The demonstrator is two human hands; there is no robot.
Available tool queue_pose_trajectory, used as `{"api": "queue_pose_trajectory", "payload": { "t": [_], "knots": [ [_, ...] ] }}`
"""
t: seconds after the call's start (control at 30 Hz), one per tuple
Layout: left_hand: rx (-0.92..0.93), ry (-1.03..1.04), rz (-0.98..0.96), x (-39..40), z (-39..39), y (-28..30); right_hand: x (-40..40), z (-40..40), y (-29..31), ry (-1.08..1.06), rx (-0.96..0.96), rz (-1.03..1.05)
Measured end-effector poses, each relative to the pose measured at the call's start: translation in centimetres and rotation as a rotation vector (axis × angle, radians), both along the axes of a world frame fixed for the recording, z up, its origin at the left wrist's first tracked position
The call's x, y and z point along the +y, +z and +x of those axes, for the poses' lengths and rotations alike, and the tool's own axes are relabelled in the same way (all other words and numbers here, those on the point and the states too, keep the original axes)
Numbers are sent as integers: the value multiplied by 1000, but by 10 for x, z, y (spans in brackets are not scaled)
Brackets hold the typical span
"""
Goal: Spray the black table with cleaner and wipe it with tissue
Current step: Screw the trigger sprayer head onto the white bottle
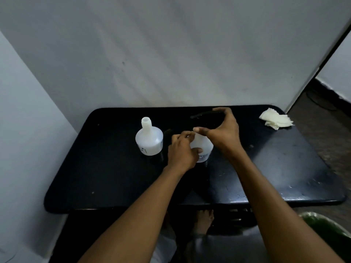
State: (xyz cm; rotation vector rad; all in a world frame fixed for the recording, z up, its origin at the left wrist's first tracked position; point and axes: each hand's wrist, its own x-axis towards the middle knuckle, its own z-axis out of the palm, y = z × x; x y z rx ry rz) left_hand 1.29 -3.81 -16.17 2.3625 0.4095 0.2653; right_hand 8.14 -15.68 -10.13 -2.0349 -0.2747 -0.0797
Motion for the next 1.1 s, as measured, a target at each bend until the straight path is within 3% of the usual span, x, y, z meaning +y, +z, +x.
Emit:
{"api": "queue_pose_trajectory", "payload": {
  "t": [0.23, 0.43, 0.53, 0.63, 0.8, 1.1],
  "knots": [
    [-23, 6, 9, -2, 4, 0, 11, -4, -4, -83, -76, 158],
    [-1, 4, 44, -3, 8, -2, -2, 4, 4, 36, 20, 53],
    [2, -7, 64, -4, 10, -3, 4, -7, 6, -178, -45, -134],
    [-3, -3, 68, -6, 11, -3, 9, -19, 16, -441, -266, -134],
    [5, -20, 89, -6, 12, -3, 16, -31, 16, -304, -203, -103],
    [-32, -27, 114, -7, 9, -2, 28, -32, -9, -277, -208, -107]
  ]
}}
